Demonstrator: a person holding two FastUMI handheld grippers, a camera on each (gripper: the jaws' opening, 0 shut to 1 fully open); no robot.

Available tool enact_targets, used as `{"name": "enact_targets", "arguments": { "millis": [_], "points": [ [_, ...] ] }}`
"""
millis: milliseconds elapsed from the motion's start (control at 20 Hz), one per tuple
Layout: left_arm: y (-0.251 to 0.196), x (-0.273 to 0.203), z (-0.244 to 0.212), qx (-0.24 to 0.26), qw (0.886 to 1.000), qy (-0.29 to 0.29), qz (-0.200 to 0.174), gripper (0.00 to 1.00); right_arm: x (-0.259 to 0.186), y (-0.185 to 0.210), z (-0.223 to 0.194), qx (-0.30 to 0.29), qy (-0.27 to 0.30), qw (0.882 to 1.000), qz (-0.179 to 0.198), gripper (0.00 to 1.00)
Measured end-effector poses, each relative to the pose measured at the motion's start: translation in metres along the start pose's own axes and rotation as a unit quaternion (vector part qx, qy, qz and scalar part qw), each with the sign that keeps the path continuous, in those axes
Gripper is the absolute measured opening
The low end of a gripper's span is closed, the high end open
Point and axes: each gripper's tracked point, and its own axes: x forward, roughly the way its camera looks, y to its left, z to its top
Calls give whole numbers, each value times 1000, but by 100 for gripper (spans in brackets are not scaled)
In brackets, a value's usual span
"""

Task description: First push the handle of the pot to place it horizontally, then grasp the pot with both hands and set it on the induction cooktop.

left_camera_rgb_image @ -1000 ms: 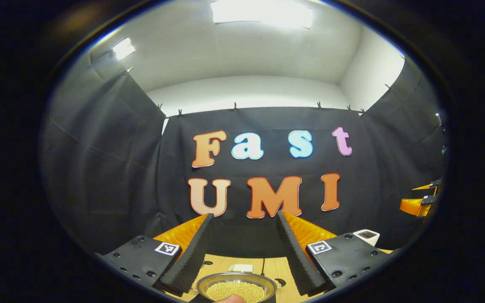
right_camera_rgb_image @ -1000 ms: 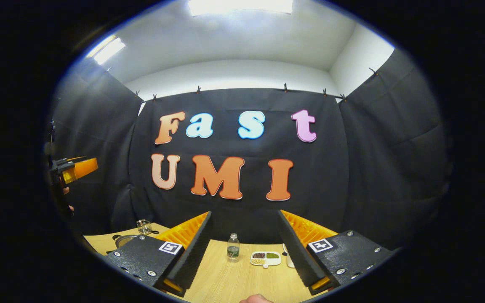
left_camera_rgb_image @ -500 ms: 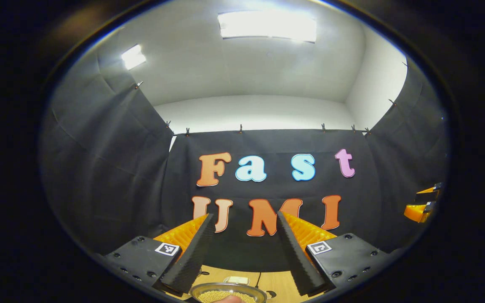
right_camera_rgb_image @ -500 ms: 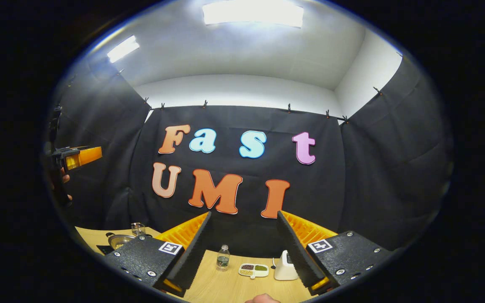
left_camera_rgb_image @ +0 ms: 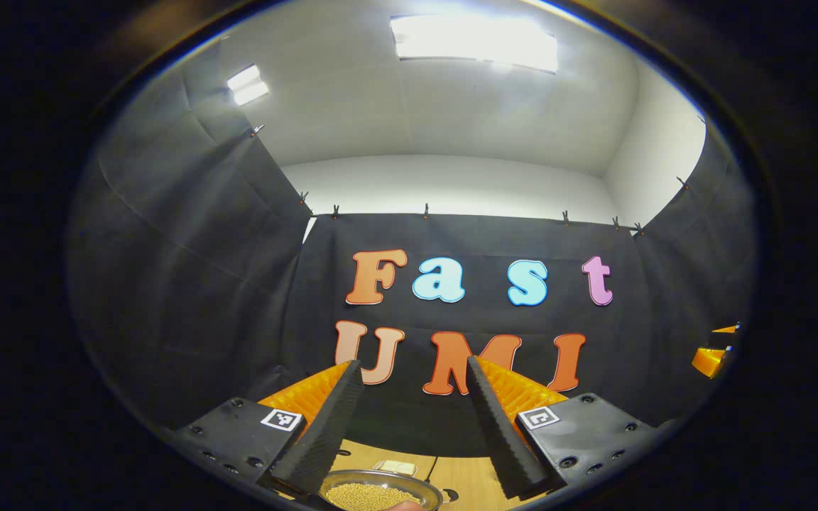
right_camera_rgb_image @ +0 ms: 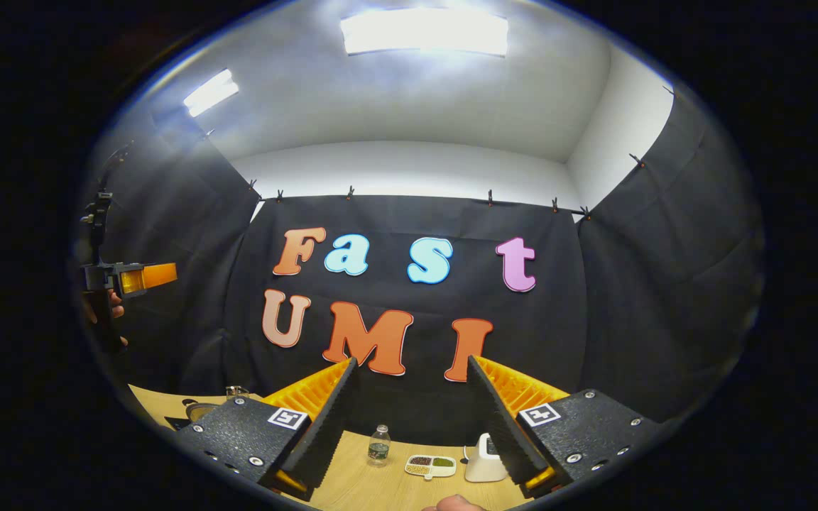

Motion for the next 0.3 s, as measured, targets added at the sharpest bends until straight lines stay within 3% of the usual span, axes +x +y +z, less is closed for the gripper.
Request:
{"name": "enact_targets", "arguments": {
  "millis": [200, 300],
  "points": [
    [12, -2, 8, 0, 1000, -17, 21, 95, 0, 2, 0, -15, 5, 1000, -8, 93],
    [-4, 0, 0, 2, 1000, -2, -3, 96, 6, 11, -4, -11, 11, 1000, 8, 94]
  ]
}}
